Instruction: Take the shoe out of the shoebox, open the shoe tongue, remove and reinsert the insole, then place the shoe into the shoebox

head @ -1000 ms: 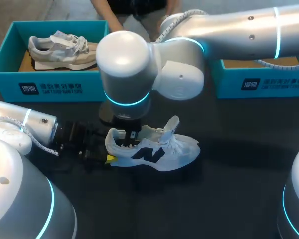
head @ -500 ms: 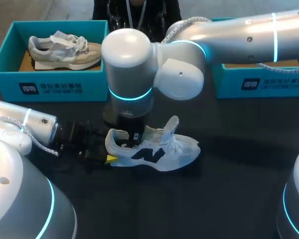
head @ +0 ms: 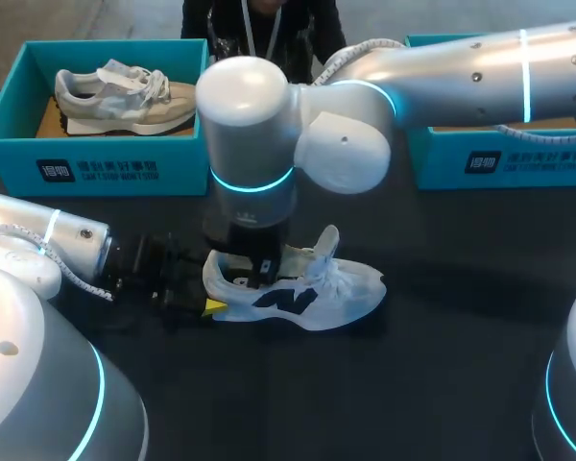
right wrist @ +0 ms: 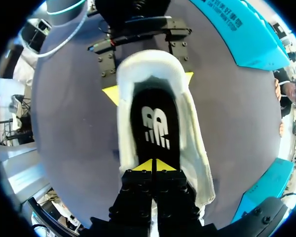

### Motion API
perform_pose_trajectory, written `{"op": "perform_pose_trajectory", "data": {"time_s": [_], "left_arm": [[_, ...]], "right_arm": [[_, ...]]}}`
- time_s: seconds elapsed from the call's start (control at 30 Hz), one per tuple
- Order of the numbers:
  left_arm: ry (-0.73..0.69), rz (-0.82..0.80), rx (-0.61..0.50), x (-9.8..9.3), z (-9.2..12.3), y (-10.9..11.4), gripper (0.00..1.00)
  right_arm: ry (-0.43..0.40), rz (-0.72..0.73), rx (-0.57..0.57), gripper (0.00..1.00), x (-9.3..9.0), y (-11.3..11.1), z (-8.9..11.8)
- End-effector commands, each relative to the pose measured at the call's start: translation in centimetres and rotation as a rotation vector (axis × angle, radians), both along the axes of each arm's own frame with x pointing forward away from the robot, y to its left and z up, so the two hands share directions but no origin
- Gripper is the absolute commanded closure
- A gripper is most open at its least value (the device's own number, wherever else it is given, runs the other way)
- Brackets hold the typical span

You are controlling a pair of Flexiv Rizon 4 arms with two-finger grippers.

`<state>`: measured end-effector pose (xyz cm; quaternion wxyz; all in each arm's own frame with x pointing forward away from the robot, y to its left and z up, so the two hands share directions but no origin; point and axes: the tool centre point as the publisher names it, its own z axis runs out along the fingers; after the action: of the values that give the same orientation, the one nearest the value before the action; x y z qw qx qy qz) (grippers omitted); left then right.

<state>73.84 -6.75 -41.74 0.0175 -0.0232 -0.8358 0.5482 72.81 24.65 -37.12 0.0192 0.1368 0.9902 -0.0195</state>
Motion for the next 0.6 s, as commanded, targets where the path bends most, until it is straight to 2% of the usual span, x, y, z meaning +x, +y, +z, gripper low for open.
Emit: {"op": "perform_pose_trajectory", "data": {"time_s": [0.03,0.23,0.37,0.6], "left_arm": [[-0.001,0.002,0.000,-0.3,-0.4,-0.2,1.00],[-0.001,0.002,0.000,-0.3,-0.4,-0.2,1.00],[-0.001,0.002,0.000,-0.3,-0.4,-0.2,1.00],[-0.001,0.002,0.000,-0.3,-0.4,-0.2,1.00]], "right_arm": [[-0.002,-0.002,-0.010,1.00,0.6,0.3,-0.5],[-0.034,-0.003,-0.004,1.00,1.4,0.4,-0.7],[-0.046,0.002,0.000,0.81,1.8,0.7,-0.9],[-0.043,0.009,0.009,0.66,1.9,0.9,-1.6]]}}
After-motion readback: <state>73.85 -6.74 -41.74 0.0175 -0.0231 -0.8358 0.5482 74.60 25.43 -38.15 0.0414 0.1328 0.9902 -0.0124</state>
